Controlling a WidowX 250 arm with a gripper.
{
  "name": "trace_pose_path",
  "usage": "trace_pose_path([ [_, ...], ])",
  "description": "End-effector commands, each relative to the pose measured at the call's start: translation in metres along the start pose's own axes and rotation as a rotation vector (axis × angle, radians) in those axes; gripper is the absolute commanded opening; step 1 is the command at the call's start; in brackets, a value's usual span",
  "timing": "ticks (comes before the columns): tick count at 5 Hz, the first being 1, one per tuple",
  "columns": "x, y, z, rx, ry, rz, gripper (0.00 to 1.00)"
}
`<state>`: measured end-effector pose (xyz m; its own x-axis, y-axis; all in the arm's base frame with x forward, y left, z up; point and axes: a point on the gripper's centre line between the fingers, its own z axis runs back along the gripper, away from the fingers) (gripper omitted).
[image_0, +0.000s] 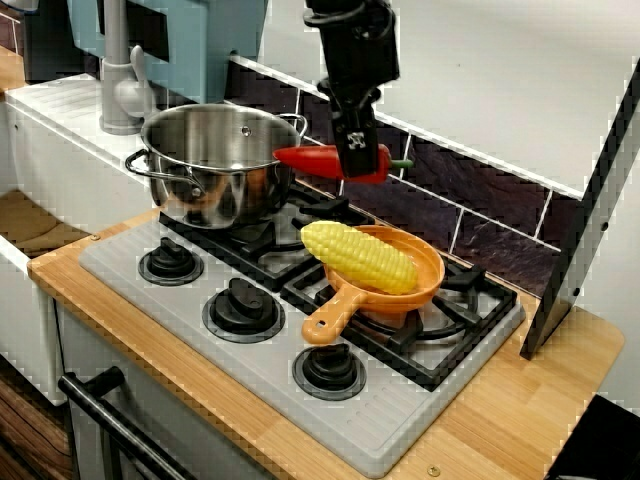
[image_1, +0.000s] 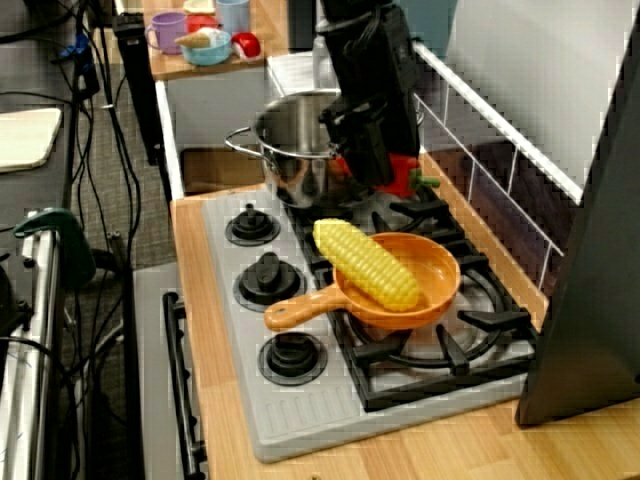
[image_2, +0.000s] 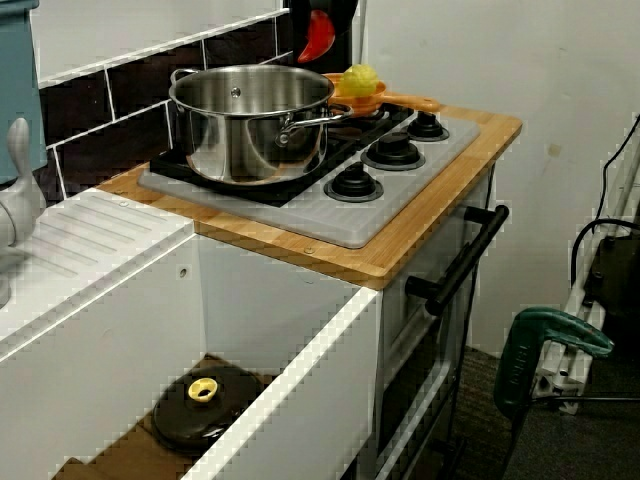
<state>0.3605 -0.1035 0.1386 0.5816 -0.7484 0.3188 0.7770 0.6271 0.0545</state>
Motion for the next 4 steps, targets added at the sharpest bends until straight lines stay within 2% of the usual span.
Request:
trace_pose_path([
  [1,0.015,-0.014,-0.001,0.025,-0.024,-0.045,0.0],
  [4,0.017,-0.033,-0.033,0.042,0.005,-0.071,0.0],
])
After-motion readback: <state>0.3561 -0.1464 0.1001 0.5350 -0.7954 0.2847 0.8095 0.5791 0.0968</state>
